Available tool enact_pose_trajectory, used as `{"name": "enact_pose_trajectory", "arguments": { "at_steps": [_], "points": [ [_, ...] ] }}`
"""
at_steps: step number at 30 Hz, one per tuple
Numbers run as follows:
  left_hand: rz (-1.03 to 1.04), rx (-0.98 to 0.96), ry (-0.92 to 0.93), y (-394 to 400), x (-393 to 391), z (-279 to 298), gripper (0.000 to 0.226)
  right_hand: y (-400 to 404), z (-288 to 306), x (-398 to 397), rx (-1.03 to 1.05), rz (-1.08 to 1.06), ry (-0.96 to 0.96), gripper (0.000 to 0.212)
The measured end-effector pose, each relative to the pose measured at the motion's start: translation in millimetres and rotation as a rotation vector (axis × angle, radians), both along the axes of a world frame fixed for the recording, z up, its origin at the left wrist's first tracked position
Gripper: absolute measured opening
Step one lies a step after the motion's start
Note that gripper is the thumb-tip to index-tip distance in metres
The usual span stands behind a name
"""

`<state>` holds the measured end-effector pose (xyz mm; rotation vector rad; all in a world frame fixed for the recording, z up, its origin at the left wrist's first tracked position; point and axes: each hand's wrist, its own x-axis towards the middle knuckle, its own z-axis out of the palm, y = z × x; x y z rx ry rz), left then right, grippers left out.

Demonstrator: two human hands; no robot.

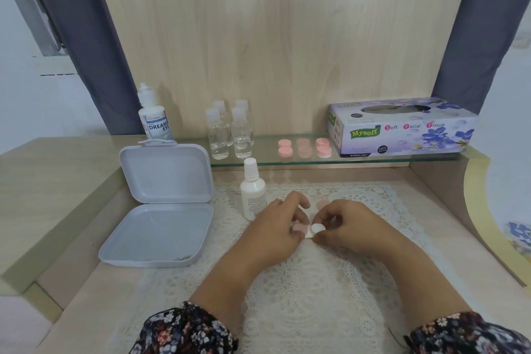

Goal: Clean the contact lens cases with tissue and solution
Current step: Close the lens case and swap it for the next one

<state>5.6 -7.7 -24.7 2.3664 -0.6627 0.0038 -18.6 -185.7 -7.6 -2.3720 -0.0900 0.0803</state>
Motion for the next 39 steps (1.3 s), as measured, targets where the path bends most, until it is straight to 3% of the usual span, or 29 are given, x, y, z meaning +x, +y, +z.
{"name": "enact_pose_trajectory", "arguments": {
  "at_steps": [39],
  "points": [
    [0.055,-0.015,0.022,-3.6,1.9,-1.8,0.041,-0.5,-0.7,1.0,0.021,-0.005,0.005,0.013]
  ]
}}
